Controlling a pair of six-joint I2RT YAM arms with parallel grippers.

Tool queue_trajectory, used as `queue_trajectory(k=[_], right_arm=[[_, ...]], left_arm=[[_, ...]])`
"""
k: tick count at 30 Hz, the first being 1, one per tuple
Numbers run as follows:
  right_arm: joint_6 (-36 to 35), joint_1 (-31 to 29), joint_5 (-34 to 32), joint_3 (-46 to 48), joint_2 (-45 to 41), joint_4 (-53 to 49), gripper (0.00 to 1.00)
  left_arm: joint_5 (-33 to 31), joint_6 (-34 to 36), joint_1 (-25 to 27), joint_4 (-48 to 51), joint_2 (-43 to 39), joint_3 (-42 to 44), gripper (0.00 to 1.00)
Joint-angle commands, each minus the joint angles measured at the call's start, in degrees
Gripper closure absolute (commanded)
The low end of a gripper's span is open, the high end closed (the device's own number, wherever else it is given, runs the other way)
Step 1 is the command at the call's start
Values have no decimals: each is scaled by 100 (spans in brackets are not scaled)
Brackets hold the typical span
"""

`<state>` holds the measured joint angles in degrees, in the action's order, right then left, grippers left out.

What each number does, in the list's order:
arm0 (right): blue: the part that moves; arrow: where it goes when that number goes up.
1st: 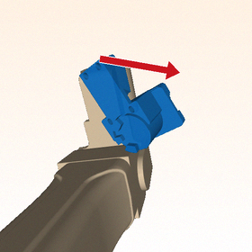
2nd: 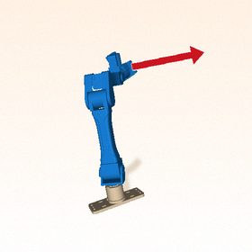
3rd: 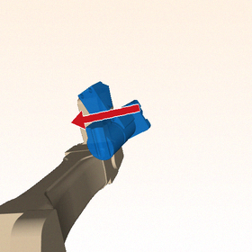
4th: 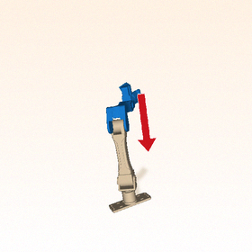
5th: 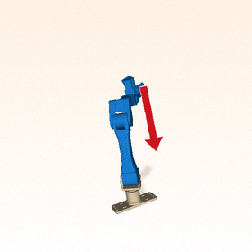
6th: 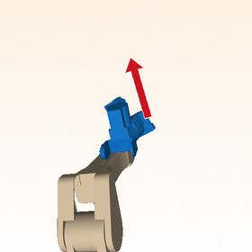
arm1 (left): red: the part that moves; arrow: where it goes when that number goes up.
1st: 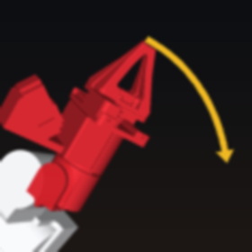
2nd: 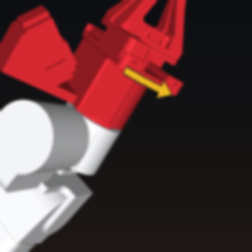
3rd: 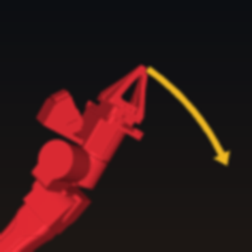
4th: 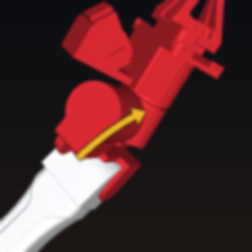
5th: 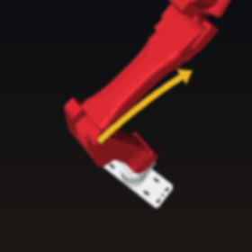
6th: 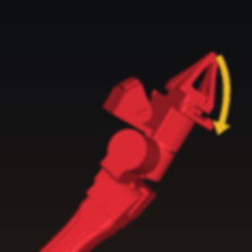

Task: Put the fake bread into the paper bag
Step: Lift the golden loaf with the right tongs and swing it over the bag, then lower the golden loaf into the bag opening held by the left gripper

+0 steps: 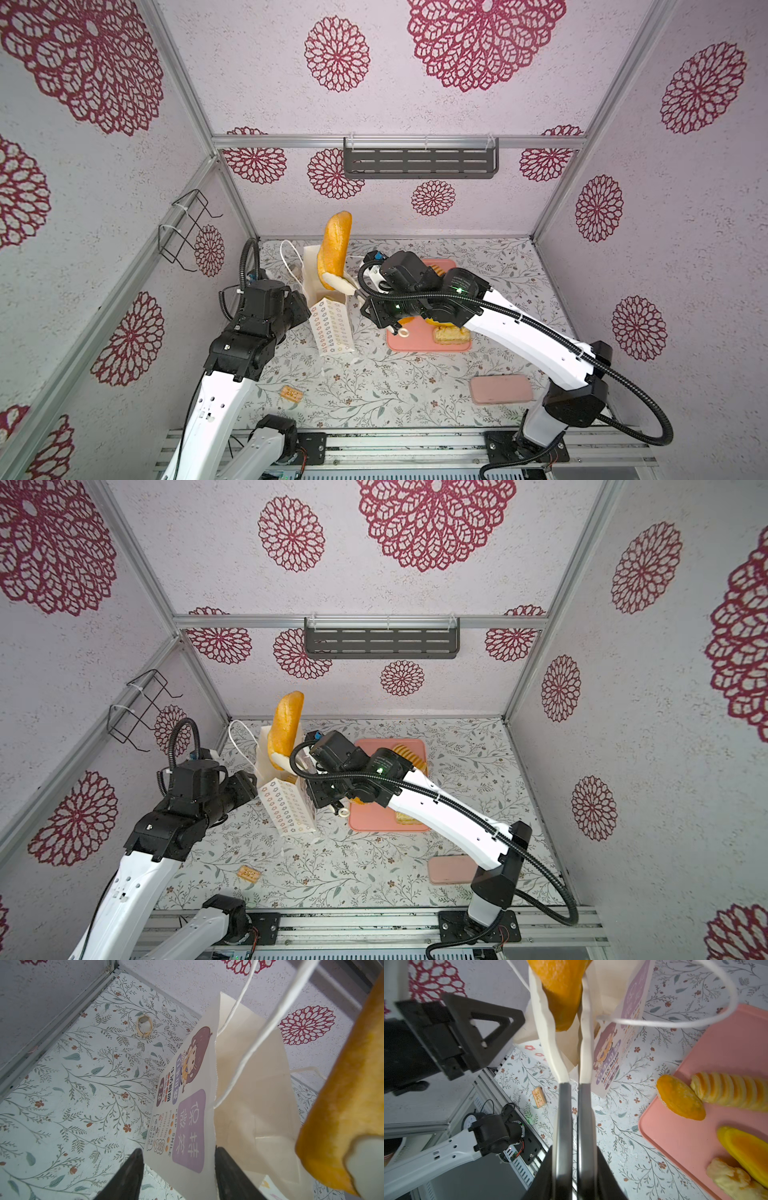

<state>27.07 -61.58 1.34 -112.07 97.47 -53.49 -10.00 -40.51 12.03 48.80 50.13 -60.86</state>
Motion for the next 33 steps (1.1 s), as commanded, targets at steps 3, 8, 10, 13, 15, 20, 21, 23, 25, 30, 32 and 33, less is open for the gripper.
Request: queue_trajectory(k=[3, 8, 10, 13, 15, 20, 21, 23, 25, 30, 32, 33], right_arm=[[-228, -1, -315, -499, 46, -210, 100], [-297, -23, -414, -706, 208, -430, 98], [-333, -38, -510, -818, 275, -557, 95], [-382, -73, -614, -995, 362, -720, 90], [-395, -91, -626, -1066, 405, -776, 86], [-402, -111, -669, -1132, 464, -812, 75], [-404, -113, -673, -1130, 459, -817, 73], [-404, -108, -682, -1133, 454, -817, 70], [-396, -108, -689, -1132, 453, -812, 67], [-392, -108, -715, -1133, 440, -787, 62], [-391, -113, -744, -1137, 428, -773, 61], [-393, -108, -742, -1142, 425, -768, 60]], left_arm=[[-74, -29, -52, -6, -73, 111, 42], [-71, -28, -63, -28, -82, 136, 42], [-50, -19, -69, -38, -73, 153, 42], [-29, -17, -74, -60, -56, 164, 42], [-22, -13, -78, -72, -54, 162, 42], [-6, -15, -80, -84, -47, 162, 42], [-8, -12, -86, -88, -47, 162, 42], [-1, -13, -93, -83, -46, 162, 42], [4, -4, -98, -90, -47, 162, 42], [11, -14, -104, -94, -47, 153, 42], [22, -17, -107, -90, -38, 162, 42], [20, -15, -105, -96, -38, 162, 42]])
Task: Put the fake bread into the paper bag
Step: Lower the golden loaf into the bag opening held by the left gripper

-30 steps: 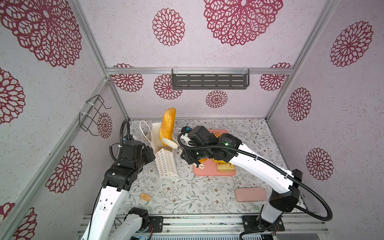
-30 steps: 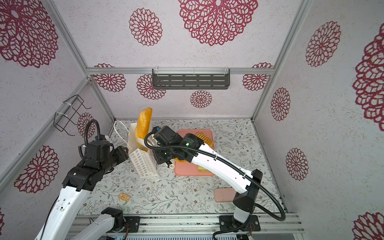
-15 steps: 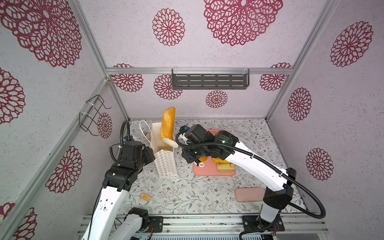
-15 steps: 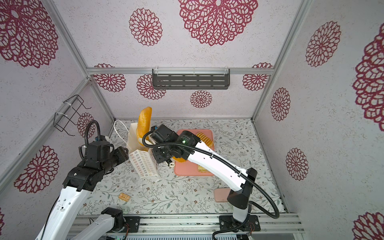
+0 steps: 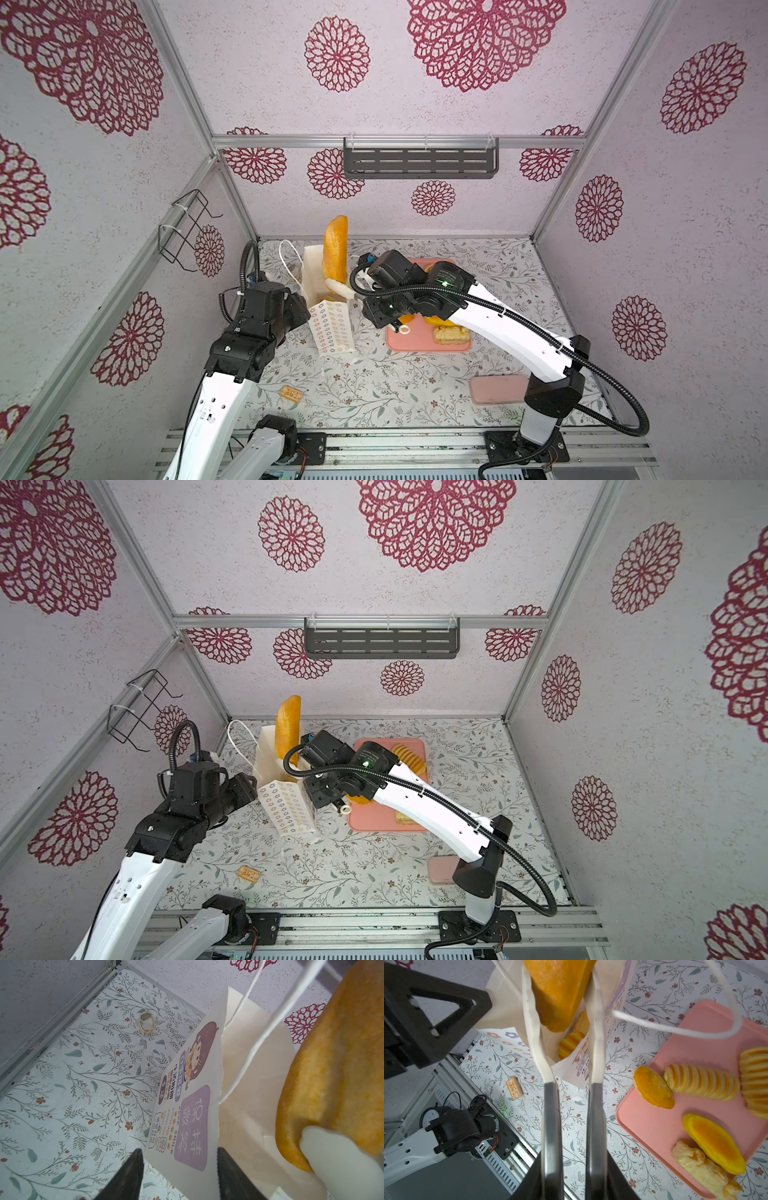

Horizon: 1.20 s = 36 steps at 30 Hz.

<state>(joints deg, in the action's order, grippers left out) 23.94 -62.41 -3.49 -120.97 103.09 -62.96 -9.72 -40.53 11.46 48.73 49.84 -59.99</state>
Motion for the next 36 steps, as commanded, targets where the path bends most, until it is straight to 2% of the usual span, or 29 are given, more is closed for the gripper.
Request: queue_trajectory(k=[1, 14, 20, 27, 36], right_arm=[[-83, -25, -267, -254, -135, 187, 60], [-84, -17, -468, -354, -231, 290, 61], [-69, -18, -299, -349, -312, 359, 59], [4, -18, -442, 44, -659, 641, 77], [39, -23, -329, 226, -1124, 794, 79]], left_arm=[[-11, -21, -48, -89, -10, 75, 42], [15, -17, -48, -127, 7, 84, 42], [22, -18, -51, -143, 17, 93, 42], [1, -27, -57, -135, -26, 148, 41], [22, -28, -57, -139, -10, 156, 40]])
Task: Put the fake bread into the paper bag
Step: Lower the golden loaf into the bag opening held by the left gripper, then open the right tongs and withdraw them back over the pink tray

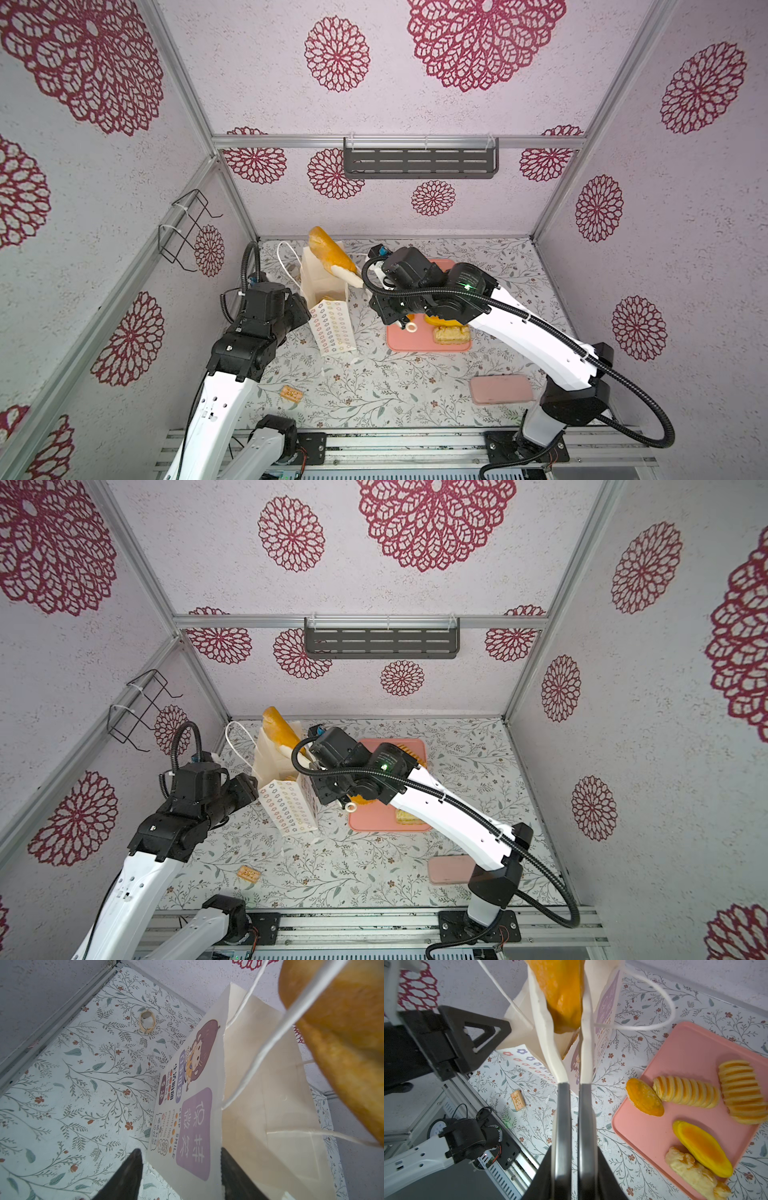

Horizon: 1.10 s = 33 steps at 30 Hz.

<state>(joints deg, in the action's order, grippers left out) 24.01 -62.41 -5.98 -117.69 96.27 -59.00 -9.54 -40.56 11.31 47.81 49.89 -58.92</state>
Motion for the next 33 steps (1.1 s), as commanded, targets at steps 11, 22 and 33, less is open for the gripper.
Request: queue_trajectory(k=[11, 22, 33], right_arm=[[152, -25, 211, 348, -425, 173, 78], [178, -25, 211, 377, -333, 319, 57], [156, 20, -148, 202, -402, 432, 56]], left_arm=[[-4, -48, -41, -25, -62, -23, 38], [18, -32, -49, -46, -52, -70, 37], [142, -18, -49, -170, 55, -132, 34]])
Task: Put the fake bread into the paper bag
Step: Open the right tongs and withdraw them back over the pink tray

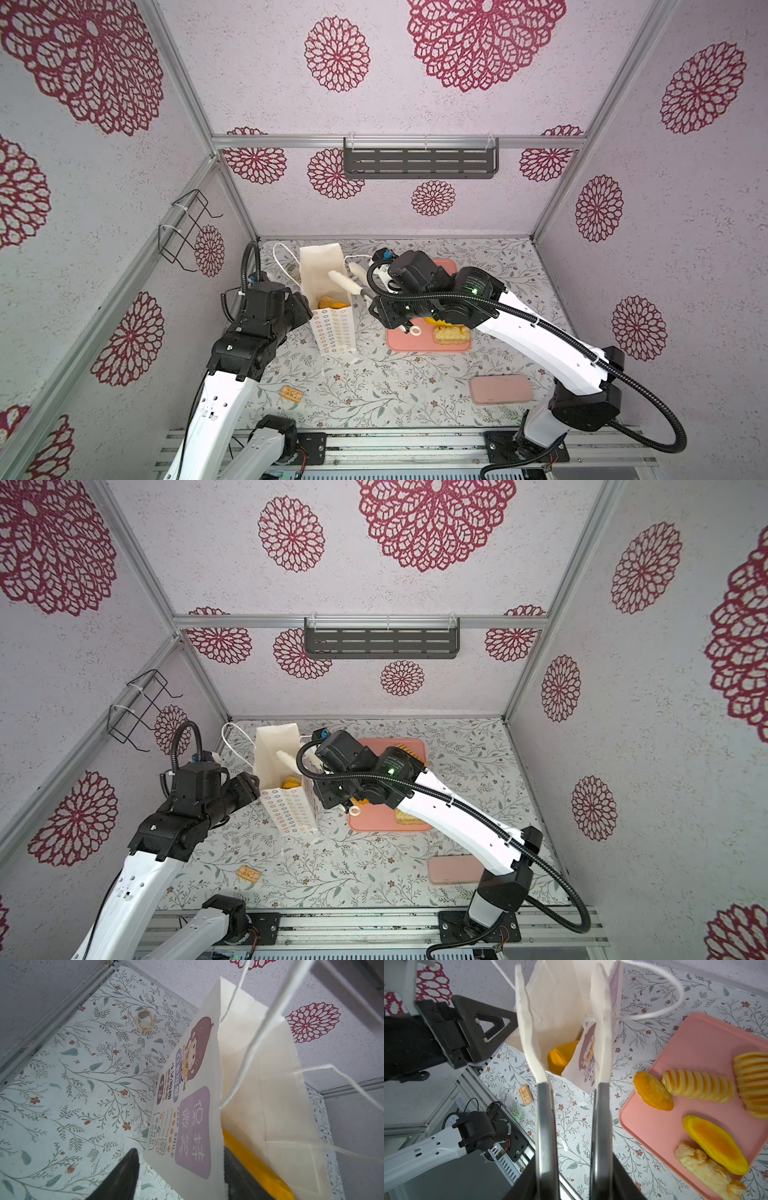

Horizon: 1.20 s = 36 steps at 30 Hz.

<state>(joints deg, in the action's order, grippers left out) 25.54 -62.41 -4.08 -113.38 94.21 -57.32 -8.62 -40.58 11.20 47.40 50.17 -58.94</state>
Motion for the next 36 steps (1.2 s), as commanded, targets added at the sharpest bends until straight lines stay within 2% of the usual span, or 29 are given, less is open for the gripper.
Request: queue_trajectory(k=[1, 6, 9, 16, 21, 26, 36], right_arm=[[-1, 43, -401, -236, -251, 276, 57], [-23, 417, -715, -87, -711, 226, 59], [27, 863, -617, 357, -1151, 238, 59], [468, 2176, -91, 2749, -2637, 153, 59], [687, 2723, 456, 4374, -3336, -6, 59], [868, 2669, 1225, 4968, -3293, 445, 62], [630, 1759, 1277, 3988, -1606, 556, 61]], left_arm=[[66, 4, -39, -142, 43, -159, 33], [128, 84, -35, -151, 107, -376, 31], [168, 119, -31, -158, 154, -488, 30], [119, 181, 46, 10, 273, -645, 26], [-35, 239, 149, 36, 361, -646, 25], [-34, 270, 172, -143, 398, -494, 25], [-87, 273, 162, -231, 174, -184, 24]])
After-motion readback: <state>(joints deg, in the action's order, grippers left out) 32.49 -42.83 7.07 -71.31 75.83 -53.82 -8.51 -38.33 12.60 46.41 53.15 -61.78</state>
